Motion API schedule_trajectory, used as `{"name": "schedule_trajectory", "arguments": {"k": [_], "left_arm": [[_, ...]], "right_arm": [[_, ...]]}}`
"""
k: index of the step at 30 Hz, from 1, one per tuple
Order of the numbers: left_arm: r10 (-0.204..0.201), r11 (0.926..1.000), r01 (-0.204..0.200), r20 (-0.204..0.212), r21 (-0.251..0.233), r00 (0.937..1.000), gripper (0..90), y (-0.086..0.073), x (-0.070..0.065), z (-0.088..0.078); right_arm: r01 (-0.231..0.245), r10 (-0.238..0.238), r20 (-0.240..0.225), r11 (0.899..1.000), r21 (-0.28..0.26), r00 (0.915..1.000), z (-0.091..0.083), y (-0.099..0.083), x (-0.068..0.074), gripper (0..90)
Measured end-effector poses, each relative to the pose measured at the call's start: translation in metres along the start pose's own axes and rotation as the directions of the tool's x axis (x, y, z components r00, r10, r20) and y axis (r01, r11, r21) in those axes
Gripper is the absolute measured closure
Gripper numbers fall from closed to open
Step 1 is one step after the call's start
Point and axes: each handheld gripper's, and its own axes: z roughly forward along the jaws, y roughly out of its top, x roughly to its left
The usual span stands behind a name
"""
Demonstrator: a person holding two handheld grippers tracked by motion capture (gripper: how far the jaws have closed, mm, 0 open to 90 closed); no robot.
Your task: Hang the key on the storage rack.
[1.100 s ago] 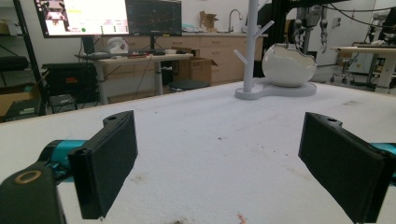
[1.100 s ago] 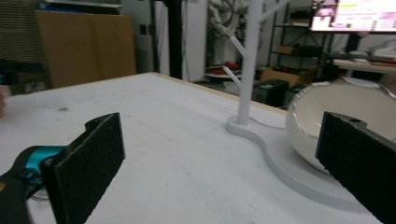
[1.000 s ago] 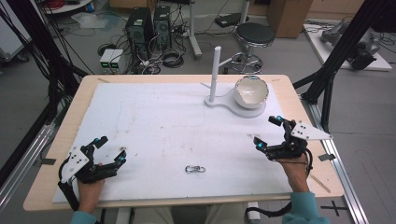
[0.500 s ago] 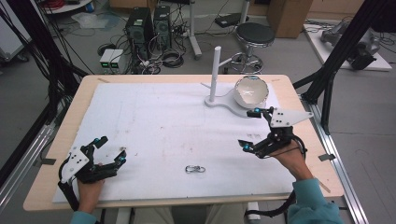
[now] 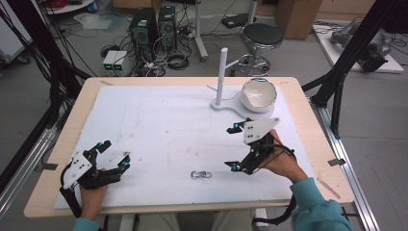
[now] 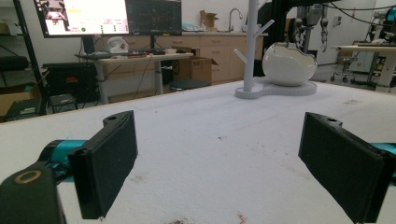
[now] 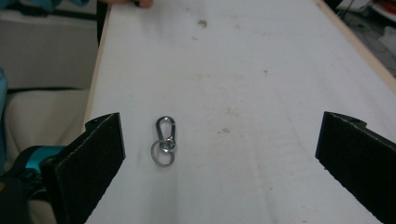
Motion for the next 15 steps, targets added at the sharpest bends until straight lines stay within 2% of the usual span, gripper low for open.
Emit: {"name": "schedule_trajectory", "arguments": {"k": [1,2,3,4,7,11,12,15], "left_arm": [[0.000,1.0000,0.000,0.000,0.000,1.0000,12.1,0.000,0.000,0.000],[0.000,1.0000,0.000,0.000,0.000,1.0000,12.1,0.000,0.000,0.000],[-0.001,1.0000,0.001,0.000,0.000,1.0000,12.1,0.000,0.000,0.000],[-0.001,1.0000,0.001,0.000,0.000,1.0000,12.1,0.000,0.000,0.000],[-0.002,1.0000,0.002,0.000,0.000,1.0000,12.1,0.000,0.000,0.000],[-0.003,1.0000,0.003,0.000,0.001,1.0000,12.1,0.000,0.000,0.000],[-0.004,1.0000,0.004,-0.001,0.001,1.0000,12.1,0.000,0.000,0.000],[-0.005,1.0000,0.005,0.000,0.003,1.0000,12.1,0.000,0.000,0.000]], "right_arm": [[0.000,0.000,0.000,1.000,0.000,1.0000,0.000,0.000,0.000,0.6],[0.013,-0.013,-0.007,1.000,0.020,0.9999,0.005,0.002,0.001,0.6],[0.031,-0.029,-0.037,0.998,0.054,0.9989,0.013,0.005,0.003,0.6],[0.031,-0.029,-0.037,0.998,0.054,0.9989,0.013,0.005,0.003,0.6],[0.067,-0.060,-0.068,0.993,0.098,0.9959,0.027,0.009,0.005,0.6],[0.085,-0.076,-0.088,0.990,0.115,0.9932,0.035,0.012,0.005,0.6],[0.096,-0.083,-0.108,0.988,0.123,0.9907,0.040,0.014,0.005,0.6],[0.095,-0.078,-0.121,0.985,0.144,0.9897,0.045,0.015,0.006,0.6]]}}
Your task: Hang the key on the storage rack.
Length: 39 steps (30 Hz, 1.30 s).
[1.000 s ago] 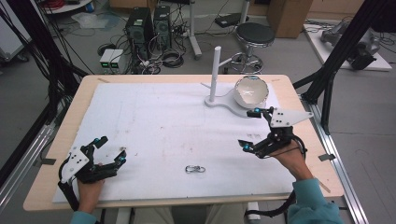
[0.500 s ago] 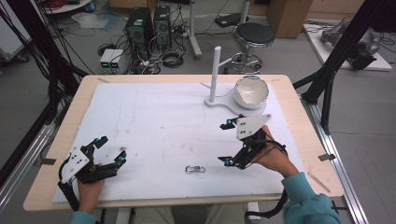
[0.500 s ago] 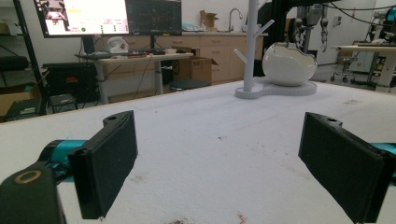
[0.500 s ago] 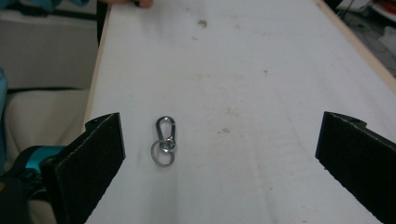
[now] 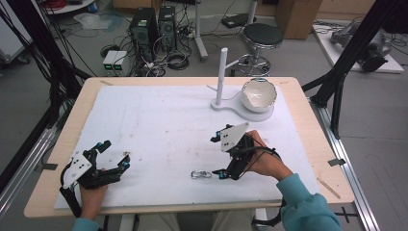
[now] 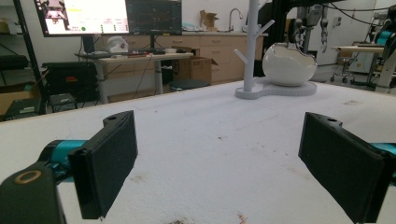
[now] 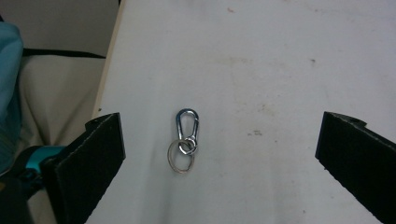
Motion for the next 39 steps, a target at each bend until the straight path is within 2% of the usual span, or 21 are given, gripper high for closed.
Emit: {"name": "schedule_trajectory", "arguments": {"k": [2,11,15,19,22,25,29,33,36,39], "left_arm": [[0.003,1.0000,-0.003,0.001,-0.002,1.0000,12.1,0.000,0.000,0.000],[0.001,1.0000,-0.001,0.002,0.000,1.0000,12.1,0.000,0.000,0.001],[0.004,1.0000,-0.004,0.001,0.002,1.0000,12.1,0.000,0.000,0.001],[0.004,1.0000,-0.004,0.001,0.002,1.0000,12.1,0.000,0.000,0.001],[0.001,1.0000,-0.001,0.002,0.002,1.0000,12.1,0.000,0.000,0.001],[0.003,1.0000,-0.003,0.002,0.002,1.0000,12.1,0.000,0.000,0.001],[0.001,1.0000,-0.001,0.002,0.001,1.0000,12.1,0.000,0.000,0.001],[0.001,1.0000,-0.001,0.002,0.001,1.0000,12.1,0.000,0.000,0.001],[0.001,1.0000,-0.001,0.002,0.001,1.0000,12.1,0.000,0.000,0.001],[0.004,1.0000,-0.004,0.001,0.002,1.0000,12.1,0.000,0.000,0.001]], "right_arm": [[0.010,-0.009,-0.026,0.999,0.033,0.9996,0.008,0.002,0.000,0.6],[0.048,-0.041,-0.057,0.991,0.126,0.9976,0.027,0.004,0.006,0.6],[0.052,-0.044,-0.062,0.989,0.136,0.9971,0.031,0.005,0.008,0.6],[0.035,-0.025,-0.076,0.989,0.141,0.9968,0.040,-0.001,0.011,0.7],[0.046,-0.032,-0.081,0.984,0.173,0.9962,0.044,-0.002,0.012,0.7],[0.061,-0.041,-0.105,0.979,0.193,0.9936,0.050,0.000,0.013,4.5],[0.077,-0.055,-0.106,0.973,0.218,0.9928,0.054,-0.001,0.013,4.6],[0.069,-0.045,-0.110,0.971,0.228,0.9929,0.055,-0.001,0.014,5.5],[0.081,-0.052,-0.127,0.968,0.237,0.9906,0.057,-0.001,0.014,14.9],[0.089,-0.056,-0.133,0.963,0.253,0.9895,0.058,-0.001,0.013,16.8]]}}
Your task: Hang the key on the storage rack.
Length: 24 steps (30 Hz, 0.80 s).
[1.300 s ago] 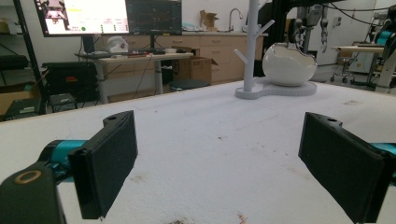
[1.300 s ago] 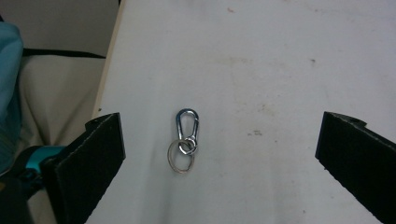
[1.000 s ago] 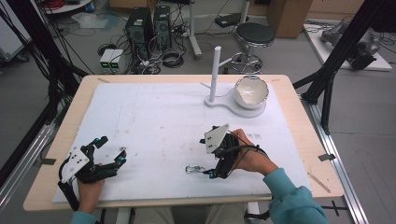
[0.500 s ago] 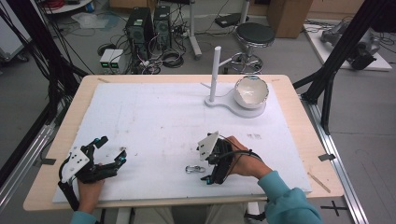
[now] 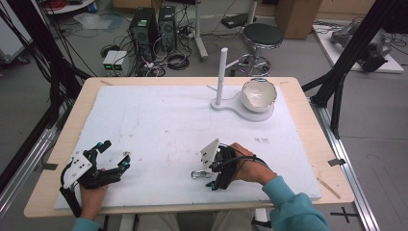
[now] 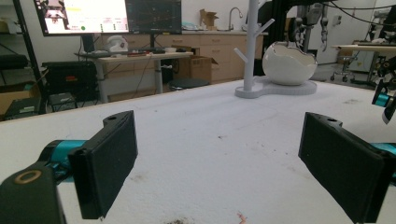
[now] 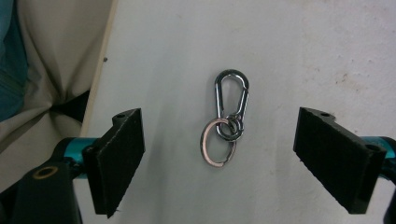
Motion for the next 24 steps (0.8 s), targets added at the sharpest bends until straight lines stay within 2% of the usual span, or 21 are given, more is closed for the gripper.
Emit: {"name": "schedule_trajectory", "arguments": {"k": [6,11,13,16,23,24], "left_arm": [[-0.001,1.0000,0.001,0.001,0.000,1.0000,12.1,0.0000,-0.0001,0.0000],[-0.001,1.0000,0.001,0.001,0.000,1.0000,12.1,0.0000,-0.0001,0.0000],[-0.001,1.0000,0.001,0.001,0.000,1.0000,12.1,0.0000,-0.0001,0.0000],[-0.001,1.0000,0.001,0.001,0.000,1.0000,12.1,0.0000,-0.0001,0.0000],[-0.002,1.0000,0.002,0.001,0.000,1.0000,12.1,0.0000,0.0000,0.0000],[-0.003,1.0000,0.003,0.001,-0.001,1.0000,12.1,-0.0001,-0.0001,0.0000]], "right_arm": [[-0.009,0.009,-0.003,1.000,0.017,1.0000,0.0020,0.0000,-0.0008,20.5],[-0.009,0.009,-0.008,0.999,0.033,0.9999,0.0050,-0.0001,-0.0021,27.3],[0.008,-0.008,-0.002,0.999,0.041,1.0000,0.0054,0.0004,-0.0027,30.4],[-0.006,0.007,-0.004,0.998,0.060,1.0000,0.0063,0.0007,-0.0019,32.9],[0.004,-0.003,-0.011,0.996,0.085,0.9999,0.0089,0.0017,-0.0017,43.0],[0.021,-0.020,-0.012,0.996,0.088,0.9997,0.0091,0.0019,-0.0028,45.1]]}}
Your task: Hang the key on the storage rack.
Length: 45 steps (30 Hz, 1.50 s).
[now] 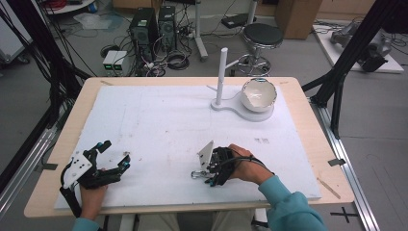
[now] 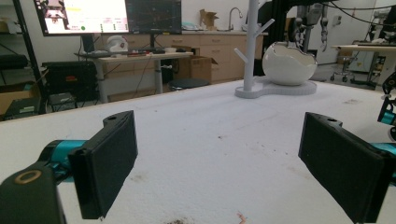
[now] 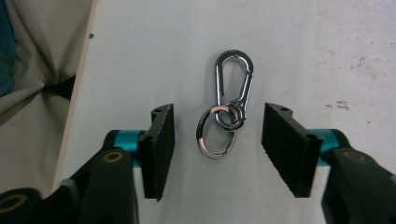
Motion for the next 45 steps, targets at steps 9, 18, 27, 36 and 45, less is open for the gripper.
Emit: {"name": "schedule_trajectory", "arguments": {"k": [9,18,27,36,45], "left_arm": [[-0.002,1.0000,0.002,-0.001,0.000,1.0000,12.1,0.0000,0.0001,-0.0002],[-0.003,1.0000,0.003,-0.001,0.000,1.0000,12.2,0.0000,0.0002,-0.0002],[-0.003,1.0000,0.003,-0.001,0.001,1.0000,12.1,0.0000,0.0002,-0.0002],[-0.004,1.0000,0.004,-0.001,0.002,1.0000,12.1,0.0000,0.0002,-0.0004],[-0.003,1.0000,0.003,0.000,0.001,1.0000,12.2,0.0000,0.0004,-0.0003]], "right_arm": [[0.011,-0.011,-0.003,1.000,0.022,0.9999,0.0027,0.0002,0.0003,55.3],[0.020,-0.020,0.009,0.999,0.029,0.9998,0.0001,-0.0002,0.0001,67.8],[-0.012,0.011,0.022,1.000,0.025,0.9997,-0.0025,-0.0008,-0.0004,75.5],[-0.012,0.012,0.034,1.000,0.020,0.9994,-0.0039,-0.0004,-0.0020,80.6],[-0.022,0.021,0.038,0.999,0.024,0.9991,-0.0039,0.0010,-0.0022,83.3]]}}
